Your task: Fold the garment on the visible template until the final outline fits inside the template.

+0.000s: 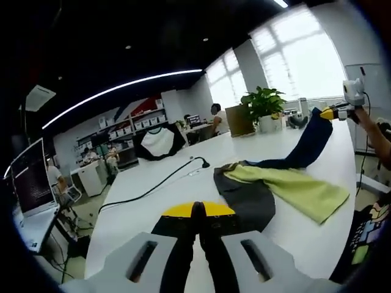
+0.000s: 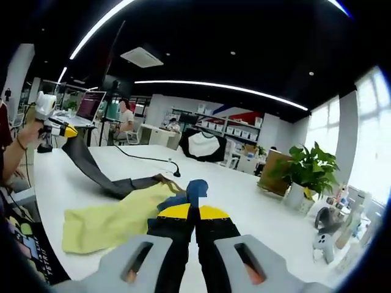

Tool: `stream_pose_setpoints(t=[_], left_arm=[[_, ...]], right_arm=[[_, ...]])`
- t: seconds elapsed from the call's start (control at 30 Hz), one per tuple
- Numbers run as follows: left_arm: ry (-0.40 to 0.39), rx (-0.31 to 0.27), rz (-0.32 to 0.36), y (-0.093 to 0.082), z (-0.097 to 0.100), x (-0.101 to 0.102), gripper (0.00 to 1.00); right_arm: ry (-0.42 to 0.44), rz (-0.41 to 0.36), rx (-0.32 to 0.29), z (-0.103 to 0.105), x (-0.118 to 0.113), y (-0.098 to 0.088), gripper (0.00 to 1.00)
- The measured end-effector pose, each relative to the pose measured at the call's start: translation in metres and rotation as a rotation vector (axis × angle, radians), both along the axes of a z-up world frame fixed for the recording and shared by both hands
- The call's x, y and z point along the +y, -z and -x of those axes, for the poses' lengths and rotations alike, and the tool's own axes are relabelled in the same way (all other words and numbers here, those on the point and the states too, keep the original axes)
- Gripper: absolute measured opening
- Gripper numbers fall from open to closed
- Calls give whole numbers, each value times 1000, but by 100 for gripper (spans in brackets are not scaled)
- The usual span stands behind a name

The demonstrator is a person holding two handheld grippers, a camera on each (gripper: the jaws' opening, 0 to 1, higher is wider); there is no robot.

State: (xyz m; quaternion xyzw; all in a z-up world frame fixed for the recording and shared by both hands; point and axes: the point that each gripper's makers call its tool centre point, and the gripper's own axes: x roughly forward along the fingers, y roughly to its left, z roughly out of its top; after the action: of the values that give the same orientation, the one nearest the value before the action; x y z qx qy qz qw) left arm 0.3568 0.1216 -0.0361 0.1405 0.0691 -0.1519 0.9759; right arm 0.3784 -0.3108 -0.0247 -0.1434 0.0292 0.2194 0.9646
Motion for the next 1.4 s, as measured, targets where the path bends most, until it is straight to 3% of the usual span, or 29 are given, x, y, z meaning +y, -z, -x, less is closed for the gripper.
stream_pose_setpoints(t=[0.33,1.2,1.3,1.4], left_arm=[[-31,34,50,7,-12,20,3],[-102,99,31,37,-32,54,3],[-104,106,36,41,-35,58,3],[-111,121,48,47,-38,62,3]], right_arm=[[51,-3,-14,-15,-19,-3,0],[197,0,31,-41,-82,20,0],[210,30,-10,-44,-89,19,0],[215,22,-5,-48,-92,21,0]])
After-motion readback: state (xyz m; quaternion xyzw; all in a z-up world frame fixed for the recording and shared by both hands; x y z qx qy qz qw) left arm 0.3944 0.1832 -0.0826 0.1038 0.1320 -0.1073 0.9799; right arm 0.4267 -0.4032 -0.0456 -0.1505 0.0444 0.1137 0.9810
